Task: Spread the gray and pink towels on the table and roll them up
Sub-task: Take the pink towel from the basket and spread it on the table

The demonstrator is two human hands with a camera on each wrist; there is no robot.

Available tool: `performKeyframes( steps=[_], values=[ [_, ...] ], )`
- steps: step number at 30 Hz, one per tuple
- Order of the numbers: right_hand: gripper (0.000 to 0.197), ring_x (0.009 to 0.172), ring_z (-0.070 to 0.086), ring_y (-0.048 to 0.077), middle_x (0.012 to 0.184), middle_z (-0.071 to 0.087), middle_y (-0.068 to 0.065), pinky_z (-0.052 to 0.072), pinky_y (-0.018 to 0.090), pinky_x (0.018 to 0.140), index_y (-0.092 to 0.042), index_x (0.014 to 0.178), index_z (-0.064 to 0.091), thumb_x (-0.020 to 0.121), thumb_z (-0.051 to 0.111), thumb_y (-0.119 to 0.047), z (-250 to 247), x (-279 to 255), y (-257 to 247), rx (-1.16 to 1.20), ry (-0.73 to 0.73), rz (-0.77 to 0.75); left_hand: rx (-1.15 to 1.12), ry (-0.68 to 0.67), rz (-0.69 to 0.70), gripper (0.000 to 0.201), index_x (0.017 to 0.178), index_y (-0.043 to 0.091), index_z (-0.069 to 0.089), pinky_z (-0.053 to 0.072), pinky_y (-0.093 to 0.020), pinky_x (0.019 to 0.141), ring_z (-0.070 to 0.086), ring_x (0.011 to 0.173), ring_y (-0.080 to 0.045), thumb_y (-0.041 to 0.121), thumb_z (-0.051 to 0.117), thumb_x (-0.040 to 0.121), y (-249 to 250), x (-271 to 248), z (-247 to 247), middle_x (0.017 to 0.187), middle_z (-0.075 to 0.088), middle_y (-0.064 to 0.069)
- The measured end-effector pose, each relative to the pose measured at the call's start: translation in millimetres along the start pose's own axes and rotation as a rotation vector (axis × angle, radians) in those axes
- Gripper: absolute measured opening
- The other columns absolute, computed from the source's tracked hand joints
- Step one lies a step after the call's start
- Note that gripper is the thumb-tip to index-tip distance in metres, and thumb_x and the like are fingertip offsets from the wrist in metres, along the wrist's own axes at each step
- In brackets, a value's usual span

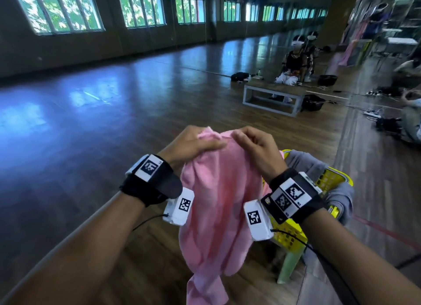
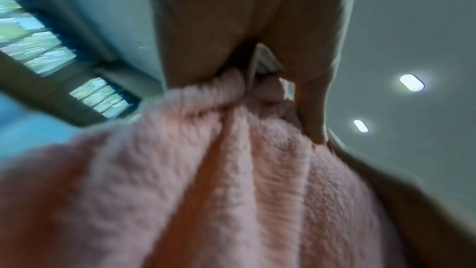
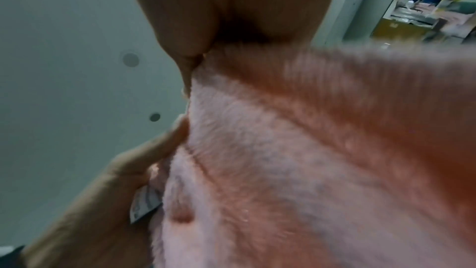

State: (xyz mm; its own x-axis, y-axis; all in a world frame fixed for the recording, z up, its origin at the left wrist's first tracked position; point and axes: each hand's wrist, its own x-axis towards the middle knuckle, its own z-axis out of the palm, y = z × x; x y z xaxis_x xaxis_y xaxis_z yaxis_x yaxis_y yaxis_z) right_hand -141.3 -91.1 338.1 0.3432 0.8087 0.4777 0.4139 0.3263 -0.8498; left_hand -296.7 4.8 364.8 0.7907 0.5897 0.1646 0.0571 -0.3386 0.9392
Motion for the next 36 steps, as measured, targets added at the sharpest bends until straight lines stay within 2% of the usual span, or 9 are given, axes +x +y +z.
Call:
performKeyframes(
  steps=[6, 9, 11, 17, 20, 24, 28, 32, 36],
  values=[
    [0.035, 0.057, 0.036, 0.002, 0.06, 0.042, -0.009, 0.03, 0.018, 0.051, -0.013, 0.062, 0.053, 0.092, 0.057, -0.029, -10.5, -36.5, 20.5, -0.005, -0.064, 0.118, -0.404, 0.208, 0.002, 0.01, 0.085, 0.004, 0.061, 0.051, -0.023, 0.062, 0.063, 0.066, -0.012, 0.014, 0.063, 0.087, 5.6, 14.5, -20.6, 0.07, 0.066, -0.003],
    [0.031, 0.064, 0.045, 0.002, 0.067, 0.054, -0.005, 0.036, 0.019, 0.058, -0.007, 0.07, 0.061, 0.093, 0.058, -0.026, -21.4, -26.5, 5.2, -0.03, -0.033, 0.061, -0.254, -0.104, -0.014, 0.026, 0.102, 0.003, 0.066, 0.053, -0.031, 0.08, 0.064, 0.089, -0.02, 0.023, 0.067, 0.085, -6.0, 14.4, 6.0, 0.095, 0.069, -0.008],
    [0.027, 0.07, 0.05, 0.005, 0.072, 0.061, 0.006, 0.04, 0.021, 0.063, 0.0, 0.077, 0.065, 0.093, 0.059, -0.021, -31.8, -18.7, -5.4, -0.022, -0.016, 0.041, -0.245, -0.235, -0.05, 0.018, 0.092, 0.004, 0.066, 0.051, -0.034, 0.081, 0.062, 0.087, -0.023, 0.018, 0.071, 0.082, -7.7, 15.3, 33.7, 0.091, 0.066, -0.01],
    [0.038, 0.056, 0.037, 0.002, 0.062, 0.044, -0.007, 0.027, 0.017, 0.047, -0.01, 0.065, 0.058, 0.089, 0.062, -0.039, -104.1, -59.5, 23.1, -0.065, 0.019, 0.222, -0.623, -0.014, -0.02, 0.015, 0.071, 0.012, 0.057, 0.048, -0.027, 0.064, 0.055, 0.065, -0.016, 0.011, 0.069, 0.079, 9.0, 58.7, 67.4, 0.068, 0.055, -0.005],
    [0.037, 0.064, 0.043, 0.003, 0.068, 0.049, -0.01, 0.033, 0.023, 0.056, -0.011, 0.071, 0.062, 0.087, 0.06, -0.045, -146.1, -79.4, 27.2, -0.085, 0.163, 0.2, -0.51, -0.145, -0.015, 0.018, 0.081, 0.009, 0.063, 0.045, -0.035, 0.079, 0.055, 0.08, -0.023, 0.021, 0.074, 0.074, 15.6, 78.6, 118.9, 0.081, 0.06, -0.01],
    [0.021, 0.075, 0.055, 0.005, 0.076, 0.063, -0.004, 0.042, 0.022, 0.068, -0.008, 0.083, 0.069, 0.092, 0.059, -0.025, -206.6, -92.9, 18.6, -0.157, 0.258, 0.168, -0.235, -0.519, -0.038, 0.041, 0.095, 0.006, 0.07, 0.048, -0.042, 0.096, 0.063, 0.1, -0.029, 0.036, 0.08, 0.069, 29.4, 100.1, 216.8, 0.103, 0.069, -0.014],
    [0.019, 0.07, 0.056, 0.002, 0.074, 0.068, -0.004, 0.044, 0.019, 0.065, -0.006, 0.084, 0.07, 0.09, 0.062, -0.021, -285.3, -122.1, 24.5, -0.23, 0.393, 0.258, -0.186, -0.539, 0.004, 0.031, 0.072, 0.013, 0.06, 0.041, -0.034, 0.072, 0.05, 0.074, -0.017, 0.027, 0.082, 0.055, 48.0, 130.9, 305.4, 0.073, 0.054, -0.003],
    [0.028, 0.069, 0.058, 0.01, 0.079, 0.069, 0.014, 0.045, 0.028, 0.064, -0.006, 0.087, 0.071, 0.086, 0.068, -0.034, -369.7, -155.2, 33.9, -0.295, 0.425, 0.386, -0.291, -0.501, 0.009, 0.028, 0.08, 0.007, 0.057, 0.04, -0.028, 0.067, 0.047, 0.073, -0.017, 0.013, 0.077, 0.061, 67.8, 159.3, 390.1, 0.074, 0.047, -0.008],
    [0.037, 0.053, 0.046, 0.011, 0.06, 0.05, -0.001, 0.036, 0.026, 0.05, -0.005, 0.073, 0.065, 0.087, 0.065, -0.039, -457.6, -205.8, 54.4, -0.373, 0.378, 0.604, -0.367, -0.397, -0.013, 0.016, 0.074, 0.008, 0.057, 0.043, -0.024, 0.06, 0.051, 0.064, -0.013, 0.0, 0.07, 0.073, 81.6, 204.0, 459.5, 0.066, 0.052, -0.003]
  ],
)
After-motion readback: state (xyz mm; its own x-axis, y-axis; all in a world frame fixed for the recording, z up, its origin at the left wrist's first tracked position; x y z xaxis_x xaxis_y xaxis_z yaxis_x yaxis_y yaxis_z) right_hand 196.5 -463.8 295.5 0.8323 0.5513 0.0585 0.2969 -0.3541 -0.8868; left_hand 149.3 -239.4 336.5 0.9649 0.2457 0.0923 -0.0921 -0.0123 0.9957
